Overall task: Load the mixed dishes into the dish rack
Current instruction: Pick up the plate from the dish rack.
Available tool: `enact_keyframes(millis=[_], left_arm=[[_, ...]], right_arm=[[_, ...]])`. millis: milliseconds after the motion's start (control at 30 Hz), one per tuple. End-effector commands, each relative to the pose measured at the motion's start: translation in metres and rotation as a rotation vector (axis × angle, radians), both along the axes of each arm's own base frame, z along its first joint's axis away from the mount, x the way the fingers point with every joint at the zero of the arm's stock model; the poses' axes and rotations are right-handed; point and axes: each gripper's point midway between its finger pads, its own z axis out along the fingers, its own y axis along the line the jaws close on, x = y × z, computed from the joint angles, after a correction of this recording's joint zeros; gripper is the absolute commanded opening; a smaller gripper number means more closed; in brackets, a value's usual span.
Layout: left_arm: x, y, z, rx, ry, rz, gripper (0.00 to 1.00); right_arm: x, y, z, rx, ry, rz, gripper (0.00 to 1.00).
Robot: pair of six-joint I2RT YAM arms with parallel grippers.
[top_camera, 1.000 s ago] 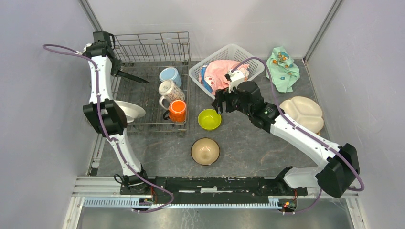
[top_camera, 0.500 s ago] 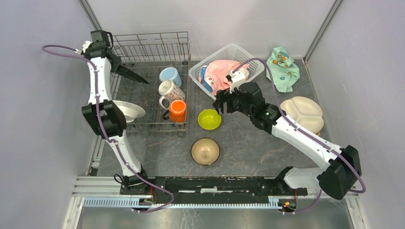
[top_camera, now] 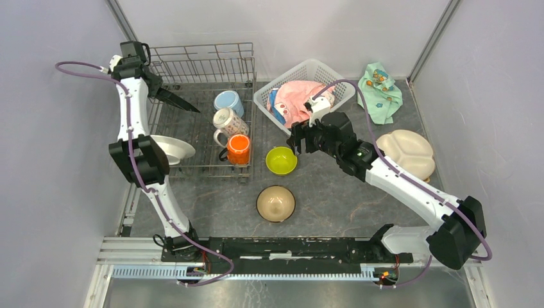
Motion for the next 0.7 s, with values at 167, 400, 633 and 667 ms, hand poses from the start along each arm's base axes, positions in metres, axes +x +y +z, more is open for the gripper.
enact_keyframes(millis=[167, 400, 633, 667], left_arm=[[0.037, -0.012, 0.202, 0.023, -0.658, -0.049, 0.17], [0.036, -0.013, 0.208, 0.031, -0.667, -0.055, 0.03], [0.03, -0.017, 0.213, 0.014, -0.675, -0.056, 0.02], [0.028, -0.017, 0.216, 0.017, -0.677, -0.05, 0.02]], right_arm=[[0.002, -0.005, 0.015, 0.02, -0.061, -0.01, 0.84], [0.001, -0.005, 0.013, 0.02, -0.066, -0.007, 0.84], [0.0, -0.006, 0.015, 0.019, -0.075, -0.004, 0.85], [0.001, -0.006, 0.014, 0.018, -0.074, -0.004, 0.85]])
